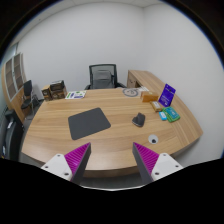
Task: Arrange mouse
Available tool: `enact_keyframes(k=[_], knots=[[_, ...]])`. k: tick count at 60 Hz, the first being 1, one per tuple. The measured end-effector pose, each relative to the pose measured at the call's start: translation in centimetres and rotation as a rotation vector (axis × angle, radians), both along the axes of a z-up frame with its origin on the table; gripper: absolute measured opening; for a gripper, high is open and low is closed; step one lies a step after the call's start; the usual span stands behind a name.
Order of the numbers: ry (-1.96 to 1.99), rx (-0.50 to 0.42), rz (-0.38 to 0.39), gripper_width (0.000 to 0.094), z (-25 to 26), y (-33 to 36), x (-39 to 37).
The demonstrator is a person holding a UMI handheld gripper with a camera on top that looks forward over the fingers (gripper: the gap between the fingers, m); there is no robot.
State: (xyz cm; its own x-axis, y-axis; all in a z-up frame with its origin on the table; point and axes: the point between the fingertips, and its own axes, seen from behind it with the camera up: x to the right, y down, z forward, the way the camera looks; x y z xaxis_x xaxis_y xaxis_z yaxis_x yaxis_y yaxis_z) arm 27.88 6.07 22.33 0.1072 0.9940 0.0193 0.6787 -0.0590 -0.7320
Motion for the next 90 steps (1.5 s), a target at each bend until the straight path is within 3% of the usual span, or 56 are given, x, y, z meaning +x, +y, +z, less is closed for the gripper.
enact_keyframes(k=[40,66,90], knots=[[-0.014,-0.010,0.026,0.0856,-5.6,14.4,-2.7],[-0.001,0.005,0.088,0.0856,-12.3,21.3,-11.9],[-0.023,-0.030,0.116,0.0856,-18.2,21.8,-21.1]])
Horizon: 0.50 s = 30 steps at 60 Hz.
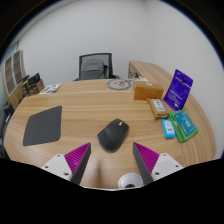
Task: Arrange mouse
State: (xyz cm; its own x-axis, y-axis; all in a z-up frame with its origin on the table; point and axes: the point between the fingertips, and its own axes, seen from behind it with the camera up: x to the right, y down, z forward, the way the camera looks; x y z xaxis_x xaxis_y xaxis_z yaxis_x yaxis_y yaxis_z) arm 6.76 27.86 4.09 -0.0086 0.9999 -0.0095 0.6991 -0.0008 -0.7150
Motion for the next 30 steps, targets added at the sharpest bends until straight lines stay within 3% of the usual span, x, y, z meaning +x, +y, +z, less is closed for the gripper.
enact_keyframes(k=[30], knots=[[-0.035,-0.017,0.008,0.0862,-4.9,-0.3,-6.9]])
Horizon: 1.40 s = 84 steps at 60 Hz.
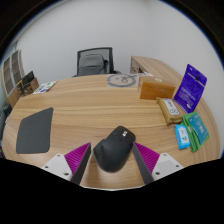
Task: Arrange mouse
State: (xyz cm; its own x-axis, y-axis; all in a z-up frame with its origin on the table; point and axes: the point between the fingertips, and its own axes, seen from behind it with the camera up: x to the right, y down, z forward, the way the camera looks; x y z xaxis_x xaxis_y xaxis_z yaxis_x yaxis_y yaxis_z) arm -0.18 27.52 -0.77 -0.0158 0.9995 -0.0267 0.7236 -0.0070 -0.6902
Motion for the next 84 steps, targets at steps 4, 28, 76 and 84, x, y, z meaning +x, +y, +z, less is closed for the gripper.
enact_keyframes(k=[4,28,76,84], knots=[[-0.001,0.001,0.000,0.0861,-0.1,0.0,-0.7],[-0.006,-0.023,0.009,0.0844,-0.9,-1.1,-3.8],[0.050,0.059,-0.096,0.0327,3.7,-1.5,-3.9],[0.098,-0.004,-0.107,0.0326,9.6,-4.4,-4.3]])
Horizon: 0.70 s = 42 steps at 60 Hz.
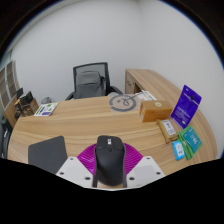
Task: Arrange mouse
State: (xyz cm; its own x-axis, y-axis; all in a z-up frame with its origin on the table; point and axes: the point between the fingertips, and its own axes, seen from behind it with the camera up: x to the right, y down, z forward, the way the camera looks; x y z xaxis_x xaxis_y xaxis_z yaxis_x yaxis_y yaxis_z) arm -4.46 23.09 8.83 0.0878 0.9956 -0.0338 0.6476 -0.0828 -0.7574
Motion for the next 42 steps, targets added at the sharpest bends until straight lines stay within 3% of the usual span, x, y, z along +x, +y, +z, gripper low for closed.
enact_keyframes(k=[10,21,33,42], knots=[[0.078,-0.015,0.044,0.0327,6.2,-6.0,-1.2],[0.086,-0.032,0.132,0.0328,7.5,-15.8,-1.2],[0.004,-0.020,0.232,0.0331,1.6,-25.6,0.5],[-0.095,-0.003,0.236,0.0333,-5.6,-28.5,2.4]])
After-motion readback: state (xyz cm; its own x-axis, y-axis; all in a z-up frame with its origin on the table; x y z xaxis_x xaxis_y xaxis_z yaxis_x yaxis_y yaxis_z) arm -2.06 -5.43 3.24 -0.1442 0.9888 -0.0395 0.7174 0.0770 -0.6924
